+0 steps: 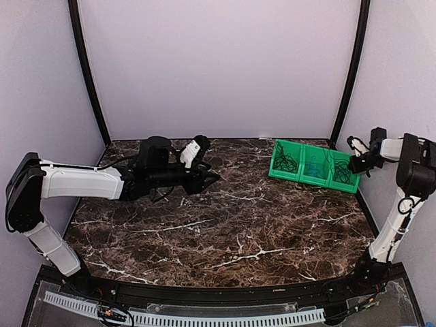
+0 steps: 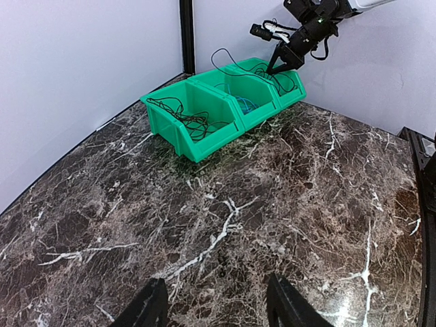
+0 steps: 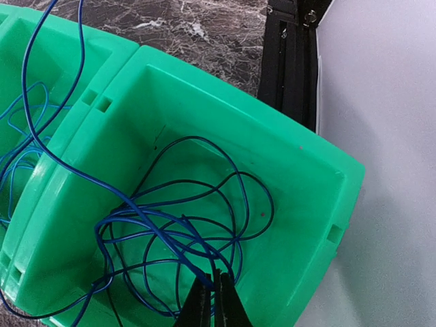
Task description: Untangle the cables
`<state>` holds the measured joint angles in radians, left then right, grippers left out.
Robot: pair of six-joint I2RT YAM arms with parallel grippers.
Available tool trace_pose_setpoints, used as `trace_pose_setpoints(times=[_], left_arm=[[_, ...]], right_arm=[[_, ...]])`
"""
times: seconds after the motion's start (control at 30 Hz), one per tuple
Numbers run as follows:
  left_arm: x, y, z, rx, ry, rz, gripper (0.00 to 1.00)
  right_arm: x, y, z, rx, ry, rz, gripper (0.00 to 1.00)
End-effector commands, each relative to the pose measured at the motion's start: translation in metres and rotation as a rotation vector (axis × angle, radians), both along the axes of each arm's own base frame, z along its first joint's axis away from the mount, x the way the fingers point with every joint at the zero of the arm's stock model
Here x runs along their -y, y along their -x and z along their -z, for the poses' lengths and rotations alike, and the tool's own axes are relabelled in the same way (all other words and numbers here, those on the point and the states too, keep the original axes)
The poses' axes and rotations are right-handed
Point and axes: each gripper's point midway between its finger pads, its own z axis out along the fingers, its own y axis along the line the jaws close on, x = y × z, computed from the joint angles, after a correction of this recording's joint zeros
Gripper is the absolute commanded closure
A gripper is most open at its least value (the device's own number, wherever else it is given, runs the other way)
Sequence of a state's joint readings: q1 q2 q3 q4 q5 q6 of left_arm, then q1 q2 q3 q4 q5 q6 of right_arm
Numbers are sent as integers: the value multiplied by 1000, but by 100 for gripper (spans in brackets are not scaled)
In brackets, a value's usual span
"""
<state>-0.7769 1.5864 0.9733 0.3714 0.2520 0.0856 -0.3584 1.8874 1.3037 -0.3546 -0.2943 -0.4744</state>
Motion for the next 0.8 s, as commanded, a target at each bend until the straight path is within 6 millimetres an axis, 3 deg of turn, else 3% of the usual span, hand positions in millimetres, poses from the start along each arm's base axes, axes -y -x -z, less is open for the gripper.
trace_pose_setpoints(times=[0.0, 0.13, 0.27, 0.4, 0.5, 0.6, 0.77], left_arm=[[2, 1, -4, 2, 16, 14, 48], [2, 2, -4, 1, 16, 16, 48], [2, 2, -6, 4, 17, 17, 48], [2, 2, -7, 3, 19, 20, 47], [3, 4, -8, 1, 21, 25, 47], [3, 4, -8, -2, 24, 28, 47], [3, 5, -11, -1, 29, 30, 47]], right_arm=[[-5, 0, -18, 8, 22, -13, 94], [-10, 5, -38, 3, 34, -16, 83], [-11, 12, -66, 8, 82, -3, 67], [-21, 19, -93, 39, 125, -12, 63], [-41, 18, -103, 57, 164, -50, 60], [-76, 14, -108, 69, 139, -146, 59], [-103, -12, -105, 69, 137, -183, 54]])
